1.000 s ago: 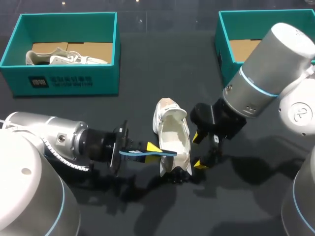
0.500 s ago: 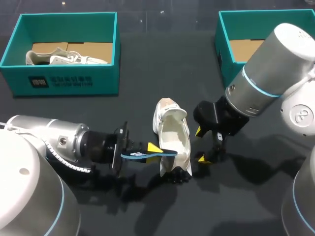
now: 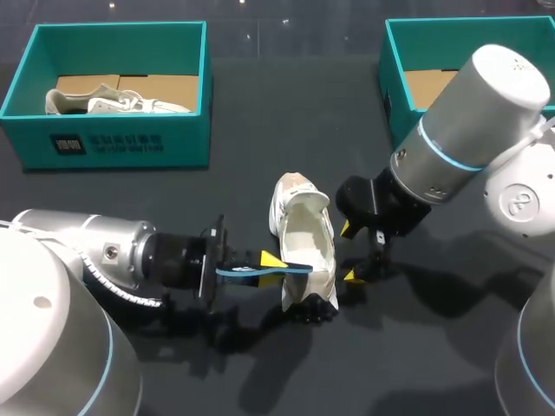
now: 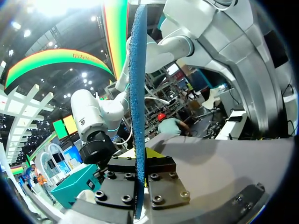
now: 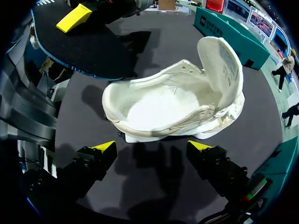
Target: Take the shoe out of the shoebox, open the shoe tongue, remove and reinsert the insole, then place the shoe into the shoebox
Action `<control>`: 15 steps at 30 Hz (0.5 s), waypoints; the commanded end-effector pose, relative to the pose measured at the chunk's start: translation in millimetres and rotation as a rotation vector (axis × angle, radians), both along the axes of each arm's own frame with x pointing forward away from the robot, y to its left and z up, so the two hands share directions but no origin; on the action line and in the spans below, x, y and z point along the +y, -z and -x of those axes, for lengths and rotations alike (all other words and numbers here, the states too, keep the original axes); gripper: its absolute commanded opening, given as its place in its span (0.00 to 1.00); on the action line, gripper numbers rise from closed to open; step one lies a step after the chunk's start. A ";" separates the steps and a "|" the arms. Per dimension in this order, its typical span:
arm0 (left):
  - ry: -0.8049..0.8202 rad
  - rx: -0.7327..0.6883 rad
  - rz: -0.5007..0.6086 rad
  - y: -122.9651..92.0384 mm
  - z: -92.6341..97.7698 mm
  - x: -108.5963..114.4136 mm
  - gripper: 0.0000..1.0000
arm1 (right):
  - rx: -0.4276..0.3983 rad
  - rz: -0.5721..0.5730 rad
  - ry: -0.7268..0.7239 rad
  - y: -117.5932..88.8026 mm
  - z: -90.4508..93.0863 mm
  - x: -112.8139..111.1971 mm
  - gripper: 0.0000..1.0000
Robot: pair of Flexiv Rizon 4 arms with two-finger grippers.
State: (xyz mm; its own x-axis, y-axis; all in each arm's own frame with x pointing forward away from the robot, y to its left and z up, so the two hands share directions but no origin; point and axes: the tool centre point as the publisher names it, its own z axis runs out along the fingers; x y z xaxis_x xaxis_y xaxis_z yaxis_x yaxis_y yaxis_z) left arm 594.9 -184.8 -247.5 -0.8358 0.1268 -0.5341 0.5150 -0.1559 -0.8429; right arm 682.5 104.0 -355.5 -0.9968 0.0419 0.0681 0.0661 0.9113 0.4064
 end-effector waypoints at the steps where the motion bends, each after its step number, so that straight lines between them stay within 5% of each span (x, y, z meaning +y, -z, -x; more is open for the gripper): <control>1: -0.016 -0.003 0.010 2.8 -2.8 -3.0 0.00 | 0.004 -0.007 -0.001 7.8 -3.4 3.3 1.00; 15: -0.030 -0.023 0.038 9.6 -13.6 -5.6 0.00 | 0.047 -0.039 0.047 10.7 -7.9 8.0 1.00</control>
State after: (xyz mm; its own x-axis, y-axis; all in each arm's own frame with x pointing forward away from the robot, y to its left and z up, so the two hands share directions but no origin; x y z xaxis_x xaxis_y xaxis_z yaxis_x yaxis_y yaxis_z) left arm 606.5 -187.9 -256.3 -0.8268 0.0790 -0.5570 0.5394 -0.1697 -0.8248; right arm 688.7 109.4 -363.6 -0.9897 0.0850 0.1152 0.1273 0.8902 0.4375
